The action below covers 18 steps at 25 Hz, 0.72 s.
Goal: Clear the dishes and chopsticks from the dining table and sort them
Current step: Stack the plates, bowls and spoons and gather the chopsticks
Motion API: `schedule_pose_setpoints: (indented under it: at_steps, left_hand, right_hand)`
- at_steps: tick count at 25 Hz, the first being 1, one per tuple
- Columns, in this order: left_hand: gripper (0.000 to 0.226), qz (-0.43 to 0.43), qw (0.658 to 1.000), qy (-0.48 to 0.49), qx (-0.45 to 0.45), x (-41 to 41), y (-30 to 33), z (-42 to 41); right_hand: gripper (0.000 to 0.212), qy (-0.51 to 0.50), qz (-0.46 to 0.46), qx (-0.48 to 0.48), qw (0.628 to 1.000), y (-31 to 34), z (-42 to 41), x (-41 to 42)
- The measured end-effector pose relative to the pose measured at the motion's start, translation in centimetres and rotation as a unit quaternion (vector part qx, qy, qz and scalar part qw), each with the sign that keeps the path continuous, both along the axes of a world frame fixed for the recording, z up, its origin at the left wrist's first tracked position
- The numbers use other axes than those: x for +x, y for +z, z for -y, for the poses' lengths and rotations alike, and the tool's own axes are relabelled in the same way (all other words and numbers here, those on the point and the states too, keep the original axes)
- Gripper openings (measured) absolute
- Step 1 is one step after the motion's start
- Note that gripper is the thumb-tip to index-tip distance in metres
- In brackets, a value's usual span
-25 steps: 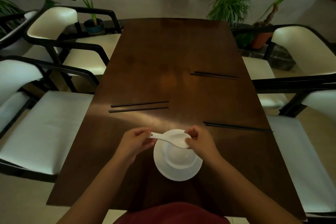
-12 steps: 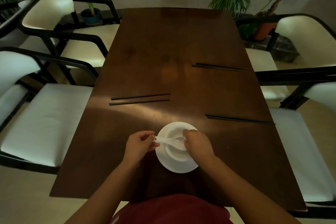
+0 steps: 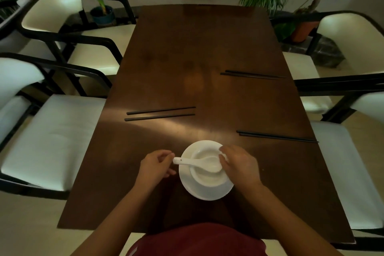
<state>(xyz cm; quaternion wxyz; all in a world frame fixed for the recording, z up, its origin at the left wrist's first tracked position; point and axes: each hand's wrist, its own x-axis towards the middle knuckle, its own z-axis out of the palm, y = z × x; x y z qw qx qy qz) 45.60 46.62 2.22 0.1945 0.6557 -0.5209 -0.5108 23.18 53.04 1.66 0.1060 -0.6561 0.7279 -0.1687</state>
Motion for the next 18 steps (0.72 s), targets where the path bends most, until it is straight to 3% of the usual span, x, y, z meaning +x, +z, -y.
schedule_pose_setpoints:
  at_steps: [3,5,9,14,18]
  left_hand:
    - [0.031,0.125,0.982,-0.083,-0.111,1.6,-0.4,3.1]
    - [0.040,0.217,0.948,-0.153,-0.174,2.0,-1.2,6.7]
    - [0.057,0.378,0.862,-0.279,-0.193,-0.2,-3.3,13.3]
    - [0.069,0.464,0.805,-0.338,-0.151,-3.0,-5.9,17.2]
    - [0.048,0.476,0.801,-0.321,-0.173,-3.5,-6.7,18.2]
  right_hand:
    - [0.011,-0.108,-0.011,-0.018,0.994,0.0,0.7,-5.2]
    - [0.027,-0.151,-0.049,0.043,0.986,-0.7,1.7,-8.9]
    - [0.043,-0.132,-0.122,0.163,0.970,-2.7,3.4,-13.1]
    - [0.039,-0.099,-0.170,0.202,0.959,-5.1,4.6,-15.1]
    - [0.026,-0.054,-0.199,0.193,0.959,-5.7,4.9,-15.4]
